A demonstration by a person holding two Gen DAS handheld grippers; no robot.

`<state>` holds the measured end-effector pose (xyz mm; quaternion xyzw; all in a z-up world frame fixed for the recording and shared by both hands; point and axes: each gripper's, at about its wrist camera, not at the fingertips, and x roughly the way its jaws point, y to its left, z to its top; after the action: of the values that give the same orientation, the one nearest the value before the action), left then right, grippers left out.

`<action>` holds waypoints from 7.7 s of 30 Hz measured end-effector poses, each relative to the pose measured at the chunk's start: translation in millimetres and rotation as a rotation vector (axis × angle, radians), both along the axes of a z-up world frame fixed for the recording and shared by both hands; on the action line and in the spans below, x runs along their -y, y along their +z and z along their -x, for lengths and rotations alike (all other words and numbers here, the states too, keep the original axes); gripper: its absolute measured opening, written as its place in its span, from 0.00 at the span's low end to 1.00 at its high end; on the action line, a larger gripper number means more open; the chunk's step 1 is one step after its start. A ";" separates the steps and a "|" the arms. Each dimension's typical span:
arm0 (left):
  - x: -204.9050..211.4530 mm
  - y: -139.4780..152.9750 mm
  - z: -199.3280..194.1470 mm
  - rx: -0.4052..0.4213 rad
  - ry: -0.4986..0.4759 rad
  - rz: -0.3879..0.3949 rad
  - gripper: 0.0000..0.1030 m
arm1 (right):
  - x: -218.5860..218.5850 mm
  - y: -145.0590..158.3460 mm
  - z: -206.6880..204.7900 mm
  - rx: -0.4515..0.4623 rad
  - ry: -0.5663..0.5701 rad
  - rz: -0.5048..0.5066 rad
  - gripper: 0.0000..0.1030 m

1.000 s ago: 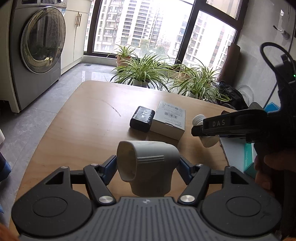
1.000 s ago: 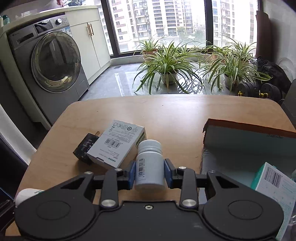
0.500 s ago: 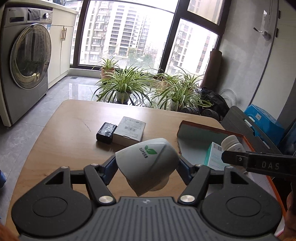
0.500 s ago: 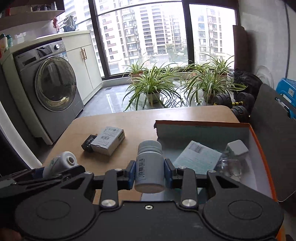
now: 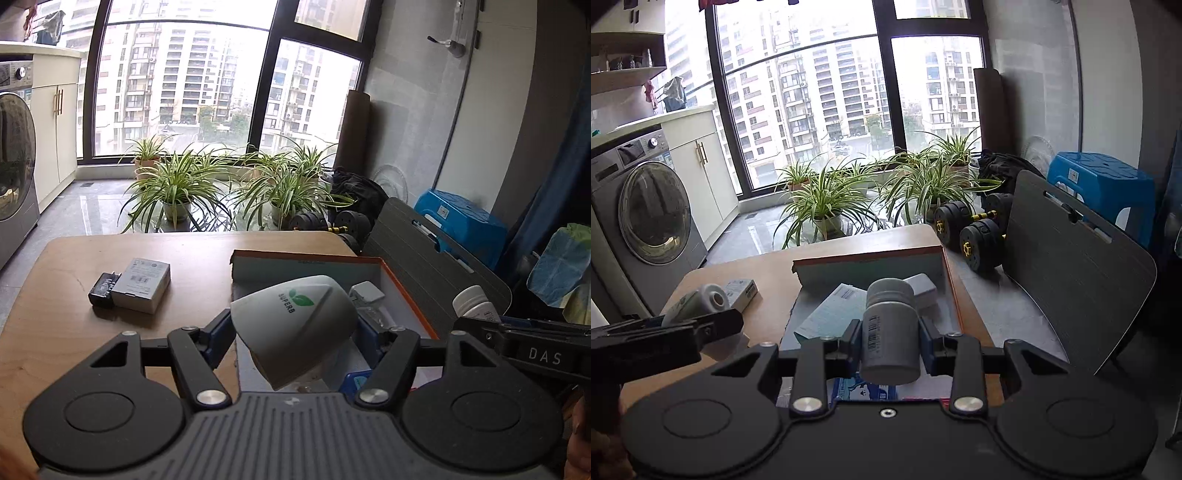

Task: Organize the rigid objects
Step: 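Carry the plug adapter and pill bottle with both tools over the tray, then lower the plug adapter and pill bottle into the tray with both tools, then open both tools to release the adapter and pill bottle in the tray, then withdraw both tools toward the black charger and white box, then grasp the black charger plug with the left tool while the right tool grasps the white box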

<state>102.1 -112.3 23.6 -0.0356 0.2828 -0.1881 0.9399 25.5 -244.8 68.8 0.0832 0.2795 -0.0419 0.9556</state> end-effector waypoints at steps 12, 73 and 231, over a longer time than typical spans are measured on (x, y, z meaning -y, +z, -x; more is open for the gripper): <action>26.1 8.5 13.0 0.033 -0.033 -0.011 0.67 | 13.3 4.3 16.6 0.025 0.003 -0.024 0.39; 24.5 6.8 16.9 0.025 -0.004 -0.027 0.67 | 3.6 3.4 8.2 0.023 0.031 -0.020 0.39; -130.5 -67.3 -146.9 -0.125 0.198 -0.128 0.87 | -125.5 -2.7 -115.6 -0.052 0.279 0.041 0.75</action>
<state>249.0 18.2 -43.7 -0.0148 0.3474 -0.0736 0.9347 141.1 -119.3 66.1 0.0229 0.3122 0.0836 0.9461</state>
